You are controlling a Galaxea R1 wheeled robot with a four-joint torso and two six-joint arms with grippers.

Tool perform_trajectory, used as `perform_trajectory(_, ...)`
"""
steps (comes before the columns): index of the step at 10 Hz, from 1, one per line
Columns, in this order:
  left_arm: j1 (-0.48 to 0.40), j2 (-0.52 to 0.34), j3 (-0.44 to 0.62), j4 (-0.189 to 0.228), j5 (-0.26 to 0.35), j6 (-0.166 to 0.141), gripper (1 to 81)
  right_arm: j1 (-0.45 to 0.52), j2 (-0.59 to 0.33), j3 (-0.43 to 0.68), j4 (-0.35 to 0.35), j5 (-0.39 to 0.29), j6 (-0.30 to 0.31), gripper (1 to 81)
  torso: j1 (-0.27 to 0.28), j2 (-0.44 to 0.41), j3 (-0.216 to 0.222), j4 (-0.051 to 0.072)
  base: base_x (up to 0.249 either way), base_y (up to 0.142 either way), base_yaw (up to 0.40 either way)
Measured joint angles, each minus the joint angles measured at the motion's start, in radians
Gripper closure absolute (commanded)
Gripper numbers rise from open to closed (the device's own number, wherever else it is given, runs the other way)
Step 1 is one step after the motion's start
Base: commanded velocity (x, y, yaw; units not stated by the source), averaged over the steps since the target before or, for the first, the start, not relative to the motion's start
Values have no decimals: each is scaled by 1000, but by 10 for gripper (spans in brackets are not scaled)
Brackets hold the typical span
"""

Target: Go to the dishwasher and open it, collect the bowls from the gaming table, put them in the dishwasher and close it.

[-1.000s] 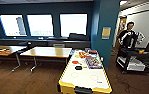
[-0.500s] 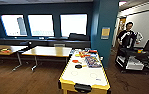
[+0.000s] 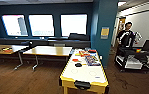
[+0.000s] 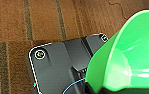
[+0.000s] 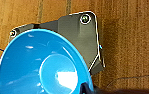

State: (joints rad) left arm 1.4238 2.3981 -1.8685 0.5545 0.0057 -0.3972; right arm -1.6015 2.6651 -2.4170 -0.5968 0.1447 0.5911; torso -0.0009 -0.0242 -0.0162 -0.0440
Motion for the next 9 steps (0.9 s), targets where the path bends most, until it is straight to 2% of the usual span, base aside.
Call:
perform_trajectory(5, 1, 3, -9, 0, 0, 0, 811, 3, 5, -9, -4, 0, 0, 811, 0, 0, 0, 0, -104, 0, 0)
perform_trajectory(9, 9, 50, -89, 0, 0, 0, 811, 7, 90, -155, -22, -4, 0, 811, 0, 0, 0, 0, -84, 0, 0)
